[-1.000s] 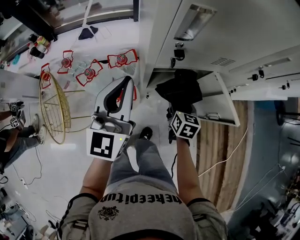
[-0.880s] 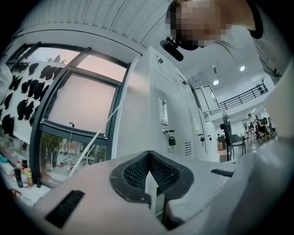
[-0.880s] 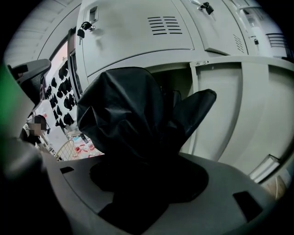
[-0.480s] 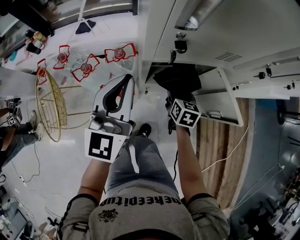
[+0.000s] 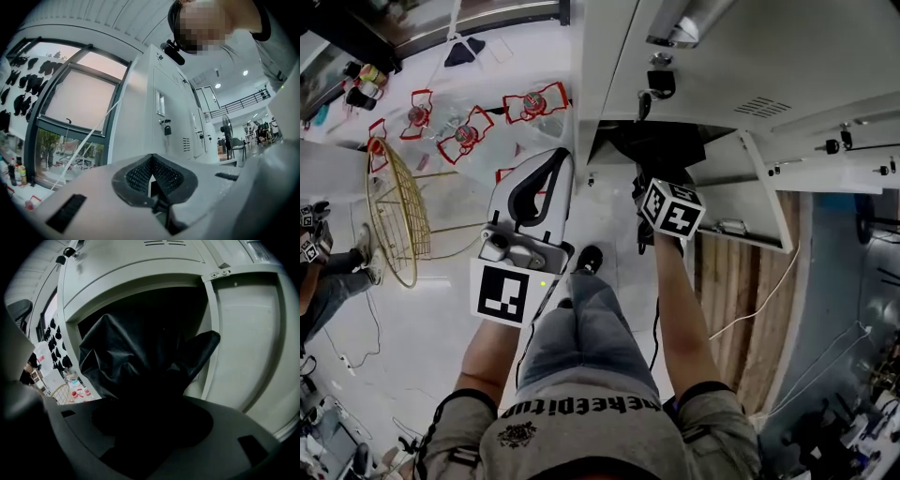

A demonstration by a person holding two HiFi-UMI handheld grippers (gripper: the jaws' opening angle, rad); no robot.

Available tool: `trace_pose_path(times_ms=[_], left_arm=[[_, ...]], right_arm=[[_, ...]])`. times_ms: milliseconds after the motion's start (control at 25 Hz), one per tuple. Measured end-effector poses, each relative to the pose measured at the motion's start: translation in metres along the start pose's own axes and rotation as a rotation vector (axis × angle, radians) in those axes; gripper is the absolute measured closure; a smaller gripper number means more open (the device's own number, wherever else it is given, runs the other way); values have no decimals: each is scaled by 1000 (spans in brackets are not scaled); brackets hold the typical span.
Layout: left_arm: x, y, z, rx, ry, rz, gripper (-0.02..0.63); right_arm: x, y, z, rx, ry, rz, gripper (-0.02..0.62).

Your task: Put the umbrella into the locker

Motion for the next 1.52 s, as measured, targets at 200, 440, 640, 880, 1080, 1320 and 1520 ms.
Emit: trace_pose_path(times_ms=[200,440,640,880,1080,1320,1520], left_arm=[[-6,2,-3,-9,1,-10,603],[-16,13,-15,-23,12,9,603],[-30,24,-33,-21,-1,15,603],[-43,29,-43,-2,-19,9,603],[-47,27,-47,14,-32,9,603],[-48,19,-49,36,-37,19,603],[-51,15,-49,49,-47,21,603]], right_arm=[[-3,3,7,-13,12,-2,345],[-4,0,13,5,37,-7,345],[-4,0,21,14,50,-5,345],[-2,5,38,-8,44,-55,345],[0,8,55,-36,24,-84,345],[12,10,71,-59,40,-61,345],[19,12,83,-81,60,-85,345]])
Point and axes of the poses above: the fingertips, and each gripper's own axes: z forward along the fingers, y to its right, x out of its top, the point moved 8 cm from there along -z, backward along the fingers, and after that the axes turned 9 degrees about y, right-handed, at the moved point
